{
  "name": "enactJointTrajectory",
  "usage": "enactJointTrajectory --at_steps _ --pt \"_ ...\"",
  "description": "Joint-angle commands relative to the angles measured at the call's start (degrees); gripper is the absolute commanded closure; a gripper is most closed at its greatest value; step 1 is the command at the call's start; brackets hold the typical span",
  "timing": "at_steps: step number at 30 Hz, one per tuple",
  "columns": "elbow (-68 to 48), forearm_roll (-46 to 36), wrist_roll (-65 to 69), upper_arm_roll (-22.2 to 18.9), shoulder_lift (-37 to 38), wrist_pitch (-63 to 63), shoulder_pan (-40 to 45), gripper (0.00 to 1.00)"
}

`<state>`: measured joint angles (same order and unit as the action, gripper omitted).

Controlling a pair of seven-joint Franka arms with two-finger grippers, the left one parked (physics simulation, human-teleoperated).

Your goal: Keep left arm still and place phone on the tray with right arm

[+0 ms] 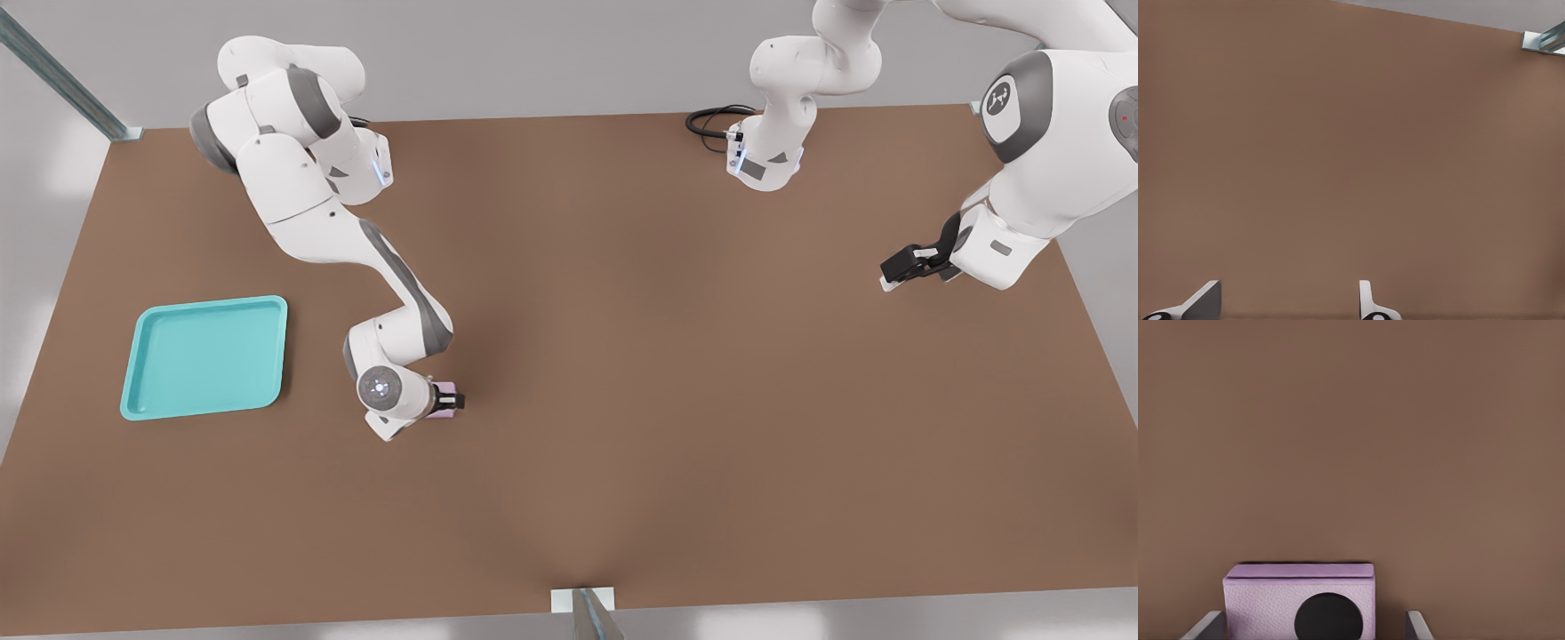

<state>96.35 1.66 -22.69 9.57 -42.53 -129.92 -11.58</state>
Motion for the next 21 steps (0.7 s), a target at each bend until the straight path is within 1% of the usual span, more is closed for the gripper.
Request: enactJointTrajectory --at_steps 1,8,9,10,11,12,13,17,21 --pt "-0.02 -0.07 2.21 0.01 0.08 -0.07 -0.02 0.0" --pt "-0.11 -0.25 1.59 0.01 -0.71 -0.6 0.06 0.0" --pt "-0.11 -0.34 1.59 0.01 -0.71 -0.6 0.06 0.03" --pt "-0.11 -0.34 1.5 0.01 -0.71 -0.69 0.06 0.14" --pt "-0.2 -0.25 1.5 0.01 -0.71 -0.69 0.06 0.23" --pt "-0.2 -0.25 1.5 0.01 -0.71 -0.95 0.06 0.28" --pt "-0.2 -0.25 1.5 0.01 -0.71 -0.95 0.06 0.31" --pt "-0.37 -0.25 1.5 0.01 0.26 -0.42 -0.02 0.31" --pt "-0.2 -0.25 1.5 0.01 5.26 1.86 1.03 0.31"
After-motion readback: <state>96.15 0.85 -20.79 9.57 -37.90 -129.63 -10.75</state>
